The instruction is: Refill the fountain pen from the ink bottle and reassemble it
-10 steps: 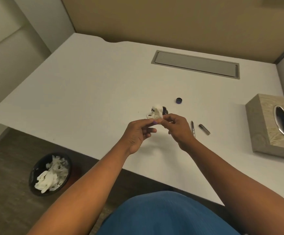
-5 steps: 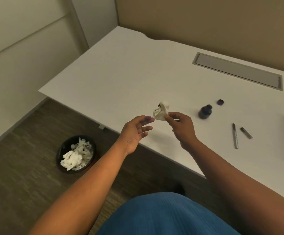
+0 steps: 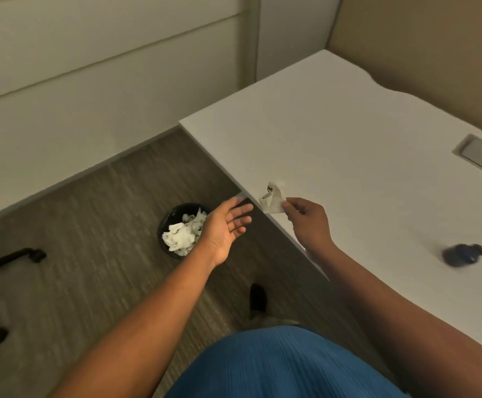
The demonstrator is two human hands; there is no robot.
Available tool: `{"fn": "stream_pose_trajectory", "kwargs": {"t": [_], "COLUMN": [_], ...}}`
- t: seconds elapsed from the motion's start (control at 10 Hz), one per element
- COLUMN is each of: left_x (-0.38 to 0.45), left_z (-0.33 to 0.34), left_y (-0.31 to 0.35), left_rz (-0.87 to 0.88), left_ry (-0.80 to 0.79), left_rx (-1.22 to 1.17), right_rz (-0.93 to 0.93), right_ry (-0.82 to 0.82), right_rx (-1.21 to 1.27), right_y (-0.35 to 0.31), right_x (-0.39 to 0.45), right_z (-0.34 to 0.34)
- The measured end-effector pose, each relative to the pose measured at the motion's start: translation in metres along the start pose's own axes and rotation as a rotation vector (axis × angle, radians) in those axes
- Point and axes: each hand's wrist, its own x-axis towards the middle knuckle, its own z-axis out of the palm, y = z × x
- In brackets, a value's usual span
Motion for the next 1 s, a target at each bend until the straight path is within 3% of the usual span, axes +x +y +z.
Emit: {"fn": "stream_pose_trajectory", "kwargs": {"t": [0.2,0.6,1.0], "left_x": [0.022,0.063,0.098], "left_z": [-0.047,-0.121,-0.187], "left_y": [0.03,0.067,0.089], "left_rz": [0.089,0.099,0.006], "left_ry": [0.171,0.45,0.468], "left_rx": [-0.037,-0.127,-0.037], "right_rz": [-0.043,0.001,0.205], "right_ry": [-0.146,-0.411,-0.374], "right_rx": [-0.026,-0.128,-0.333], "right_y": [-0.014,-0.041,-0.037], "right_x": [0.036,0.105,0.144], "right_z": [0.057,0.16,0.275]}}
